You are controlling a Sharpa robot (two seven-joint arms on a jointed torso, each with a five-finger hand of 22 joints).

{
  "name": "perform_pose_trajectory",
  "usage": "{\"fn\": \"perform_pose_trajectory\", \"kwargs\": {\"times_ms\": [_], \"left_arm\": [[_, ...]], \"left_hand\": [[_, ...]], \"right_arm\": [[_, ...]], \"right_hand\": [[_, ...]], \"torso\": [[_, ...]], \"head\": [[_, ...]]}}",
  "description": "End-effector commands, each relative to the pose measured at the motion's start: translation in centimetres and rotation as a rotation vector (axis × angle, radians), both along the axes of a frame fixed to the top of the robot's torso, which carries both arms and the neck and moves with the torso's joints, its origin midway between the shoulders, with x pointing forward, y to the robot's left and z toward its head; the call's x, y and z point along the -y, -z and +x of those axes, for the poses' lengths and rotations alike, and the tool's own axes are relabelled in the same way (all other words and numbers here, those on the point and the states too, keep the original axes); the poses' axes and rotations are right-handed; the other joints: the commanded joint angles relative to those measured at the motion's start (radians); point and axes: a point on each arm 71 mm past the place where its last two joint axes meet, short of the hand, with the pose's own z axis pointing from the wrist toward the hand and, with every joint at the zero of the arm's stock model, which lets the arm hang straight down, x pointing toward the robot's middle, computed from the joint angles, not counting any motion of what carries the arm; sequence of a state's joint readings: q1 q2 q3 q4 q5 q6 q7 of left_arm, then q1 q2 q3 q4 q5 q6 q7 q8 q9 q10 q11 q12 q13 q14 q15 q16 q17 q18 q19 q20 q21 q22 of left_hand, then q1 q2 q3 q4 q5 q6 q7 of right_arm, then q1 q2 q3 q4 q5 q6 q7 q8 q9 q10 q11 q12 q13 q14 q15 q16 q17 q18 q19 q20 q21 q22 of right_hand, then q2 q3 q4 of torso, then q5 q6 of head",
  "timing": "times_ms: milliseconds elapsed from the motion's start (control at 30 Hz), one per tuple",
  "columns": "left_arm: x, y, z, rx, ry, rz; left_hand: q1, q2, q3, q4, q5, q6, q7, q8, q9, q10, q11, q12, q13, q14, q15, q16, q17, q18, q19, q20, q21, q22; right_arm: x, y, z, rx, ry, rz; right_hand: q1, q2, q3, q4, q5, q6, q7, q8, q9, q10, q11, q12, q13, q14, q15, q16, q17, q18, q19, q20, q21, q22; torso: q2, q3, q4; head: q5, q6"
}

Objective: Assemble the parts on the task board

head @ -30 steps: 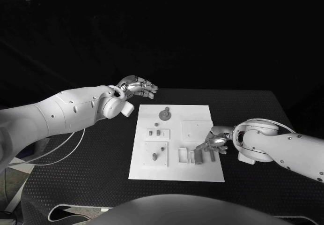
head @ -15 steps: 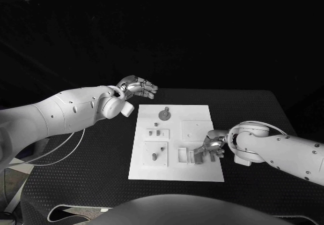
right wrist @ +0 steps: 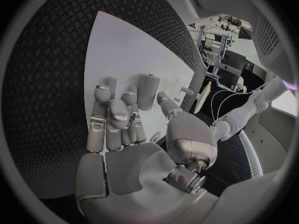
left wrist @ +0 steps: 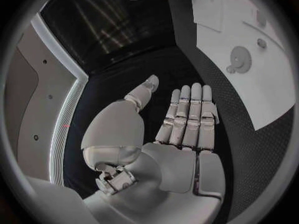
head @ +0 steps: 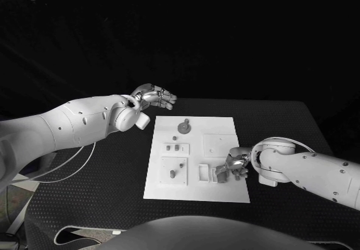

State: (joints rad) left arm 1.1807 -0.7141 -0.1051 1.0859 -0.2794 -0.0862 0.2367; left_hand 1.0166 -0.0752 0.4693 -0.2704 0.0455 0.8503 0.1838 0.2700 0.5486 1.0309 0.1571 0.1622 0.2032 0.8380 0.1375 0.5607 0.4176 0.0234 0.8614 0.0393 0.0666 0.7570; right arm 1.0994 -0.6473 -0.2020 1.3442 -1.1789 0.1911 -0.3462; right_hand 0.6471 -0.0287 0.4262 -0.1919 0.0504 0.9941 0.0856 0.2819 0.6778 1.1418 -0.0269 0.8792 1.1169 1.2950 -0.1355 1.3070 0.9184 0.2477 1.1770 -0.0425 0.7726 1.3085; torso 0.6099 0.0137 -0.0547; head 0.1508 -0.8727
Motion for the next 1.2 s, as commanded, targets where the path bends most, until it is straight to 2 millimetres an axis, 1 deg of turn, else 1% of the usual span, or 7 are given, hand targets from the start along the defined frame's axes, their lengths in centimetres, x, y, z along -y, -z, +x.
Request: {"fn": "perform_pose_trajectory", "kwargs": {"times_ms": [33, 167, 333, 400, 533, 1000, 1200], "left_arm": [[0.3, -0.1, -0.1, -0.002, 0.020, -0.017], [0.3, -0.1, 0.0, -0.003, 0.018, -0.016], [0.3, -0.1, 0.0, -0.003, 0.019, -0.016], [0.3, -0.1, 0.0, -0.004, 0.020, -0.016], [0.3, -0.1, 0.0, -0.004, 0.019, -0.016], [0.3, 0.0, 0.0, -0.008, 0.026, -0.017], [0.6, 0.0, -0.1, -0.006, 0.034, -0.022]], "left_hand": [[-0.010, -0.001, -0.005, 0.000, 0.004, 0.001, -0.002, 0.004, -0.001, 0.006, 0.000, -0.005, -0.001, -0.001, 0.004, -0.004, 0.002, 0.005, 0.002, 0.003, 0.001, -0.001], [-0.011, 0.000, -0.005, 0.000, 0.004, 0.001, -0.002, 0.004, -0.001, 0.006, 0.000, -0.005, -0.001, -0.001, 0.004, -0.004, 0.002, 0.005, 0.002, 0.003, 0.001, -0.002], [-0.011, 0.000, -0.005, 0.000, 0.004, 0.001, -0.002, 0.004, -0.001, 0.006, 0.000, -0.005, -0.001, -0.001, 0.004, -0.005, 0.003, 0.005, 0.002, 0.003, 0.001, -0.002], [-0.011, 0.000, -0.005, 0.000, 0.004, 0.001, -0.002, 0.004, -0.002, 0.006, 0.000, -0.005, -0.001, -0.001, 0.004, -0.005, 0.003, 0.005, 0.002, 0.003, 0.001, -0.002], [-0.011, 0.000, -0.005, 0.001, 0.004, 0.001, -0.002, 0.004, -0.002, 0.006, 0.000, -0.005, -0.001, -0.001, 0.004, -0.005, 0.004, 0.005, 0.002, 0.003, 0.001, -0.002], [-0.013, 0.002, -0.005, 0.002, 0.004, 0.001, -0.002, 0.004, -0.002, 0.006, 0.000, -0.005, -0.002, -0.001, 0.005, -0.007, 0.006, 0.005, 0.002, 0.003, 0.001, -0.003], [-0.013, 0.002, -0.005, 0.002, 0.004, 0.001, -0.002, 0.005, -0.002, 0.006, 0.000, -0.005, -0.002, -0.002, 0.005, -0.008, 0.007, 0.005, 0.002, 0.004, 0.001, -0.004]], "right_arm": [[-0.3, 0.6, -0.5, 0.005, -0.046, -0.040], [-0.4, 0.6, -0.5, 0.017, -0.054, -0.045], [-0.4, 0.4, -0.5, 0.035, -0.037, -0.026], [-0.4, 0.3, -0.4, 0.046, -0.016, -0.004], [-0.2, 0.0, -0.6, 0.051, 0.027, 0.038], [-1.3, -3.2, -0.3, 0.104, 0.100, 0.168], [-2.2, -4.3, -0.1, 0.115, 0.091, 0.194]], "right_hand": [[-0.001, 0.025, 0.000, -0.028, 0.000, -0.006, 0.002, -0.013, -0.004, -0.005, 0.004, 0.007, 0.004, -0.006, 0.003, 0.004, 0.001, 0.014, -0.007, 0.001, 0.006, 0.021], [-0.004, 0.052, 0.004, -0.054, 0.001, -0.004, 0.003, -0.015, -0.003, -0.003, 0.003, 0.006, 0.007, -0.006, 0.003, 0.005, 0.000, 0.014, -0.008, 0.002, 0.009, 0.020], [0.047, 0.110, 0.032, -0.101, 0.001, 0.004, 0.001, -0.014, 0.002, 0.001, 0.002, 0.008, 0.013, -0.004, 0.002, 0.006, 0.000, 0.014, -0.008, 0.002, 0.016, 0.021], [0.117, 0.109, 0.097, -0.094, 0.001, 0.012, -0.001, -0.012, 0.004, 0.005, -0.001, 0.008, 0.014, -0.004, 0.000, 0.005, -0.002, 0.014, -0.009, 0.001, 0.017, 0.019], [0.130, 0.113, 0.144, -0.098, 0.000, 0.025, -0.002, -0.010, 0.007, 0.015, -0.001, 0.007, 0.015, 0.000, 0.000, 0.006, -0.004, 0.014, -0.004, 0.010, 0.021, 0.019], [0.125, 0.127, 0.163, -0.099, 0.000, 0.031, -0.003, -0.013, 0.008, 0.022, -0.003, -0.004, 0.006, 0.000, -0.001, 0.004, -0.007, 0.014, -0.005, 0.013, 0.025, 0.020], [0.116, 0.123, 0.163, -0.098, 0.000, 0.032, -0.003, -0.015, 0.007, 0.025, -0.002, -0.008, 0.003, -0.001, -0.001, 0.003, -0.009, 0.014, -0.006, 0.015, 0.025, 0.019]], "torso": [[0.000, 0.0003, -0.0009], [0.000, -0.0002, -0.0016], [0.000, -0.0003, -0.0012], [0.000, 0.0000, -0.0010], [0.000, 0.0002, -0.0010], [0.001, 0.0012, -0.0002], [0.000, -0.0015, -0.0023]], "head": [[0.001, 0.000], [0.002, 0.000], [0.000, 0.000], [0.000, 0.000], [-0.001, 0.000], [0.003, 0.000], [-0.001, 0.000]]}}
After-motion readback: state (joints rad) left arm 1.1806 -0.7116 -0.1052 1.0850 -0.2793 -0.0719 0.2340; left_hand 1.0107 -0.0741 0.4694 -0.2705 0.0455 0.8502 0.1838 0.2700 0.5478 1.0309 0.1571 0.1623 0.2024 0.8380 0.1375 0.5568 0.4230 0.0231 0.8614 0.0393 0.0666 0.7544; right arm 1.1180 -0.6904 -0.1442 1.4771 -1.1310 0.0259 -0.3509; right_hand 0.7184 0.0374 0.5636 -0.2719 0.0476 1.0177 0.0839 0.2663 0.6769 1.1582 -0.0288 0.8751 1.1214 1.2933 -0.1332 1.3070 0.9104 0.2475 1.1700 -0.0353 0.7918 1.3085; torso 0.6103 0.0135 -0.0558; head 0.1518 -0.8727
